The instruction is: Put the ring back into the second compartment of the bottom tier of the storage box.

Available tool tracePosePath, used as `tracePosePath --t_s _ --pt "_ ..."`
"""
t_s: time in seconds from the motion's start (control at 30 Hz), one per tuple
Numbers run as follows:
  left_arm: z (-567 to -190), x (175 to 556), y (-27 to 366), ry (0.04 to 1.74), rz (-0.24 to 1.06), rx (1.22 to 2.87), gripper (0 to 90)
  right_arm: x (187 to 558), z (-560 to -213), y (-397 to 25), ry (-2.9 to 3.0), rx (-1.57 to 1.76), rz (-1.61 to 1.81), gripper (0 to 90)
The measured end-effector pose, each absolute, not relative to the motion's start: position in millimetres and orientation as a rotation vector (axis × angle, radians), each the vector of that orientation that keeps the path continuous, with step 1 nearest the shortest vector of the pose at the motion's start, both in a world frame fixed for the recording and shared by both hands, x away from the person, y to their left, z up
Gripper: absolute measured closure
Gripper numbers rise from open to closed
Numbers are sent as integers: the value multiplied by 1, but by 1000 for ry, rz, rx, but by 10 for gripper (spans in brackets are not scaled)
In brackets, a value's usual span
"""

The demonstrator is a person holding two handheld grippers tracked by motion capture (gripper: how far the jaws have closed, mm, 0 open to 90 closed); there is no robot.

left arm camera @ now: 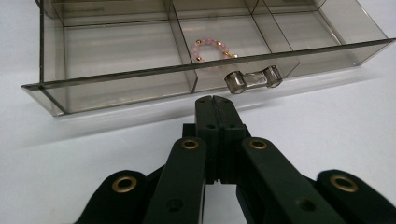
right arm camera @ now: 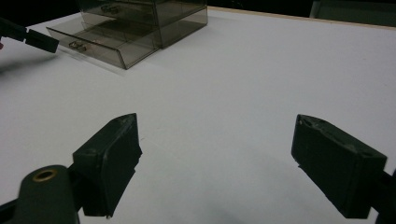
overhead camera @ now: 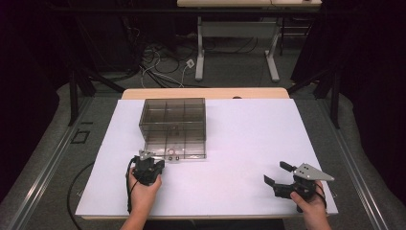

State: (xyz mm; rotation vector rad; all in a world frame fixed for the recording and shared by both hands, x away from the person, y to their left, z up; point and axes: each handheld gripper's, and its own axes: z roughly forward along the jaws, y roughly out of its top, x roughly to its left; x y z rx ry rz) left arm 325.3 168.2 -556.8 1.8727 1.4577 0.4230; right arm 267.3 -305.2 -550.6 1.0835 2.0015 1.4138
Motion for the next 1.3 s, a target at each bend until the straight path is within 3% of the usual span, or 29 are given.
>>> tracePosePath --t_s 1.3 --pt "-560 342 157 1469 404 1875 900 267 -550 -306 2007 1084 1408 147"
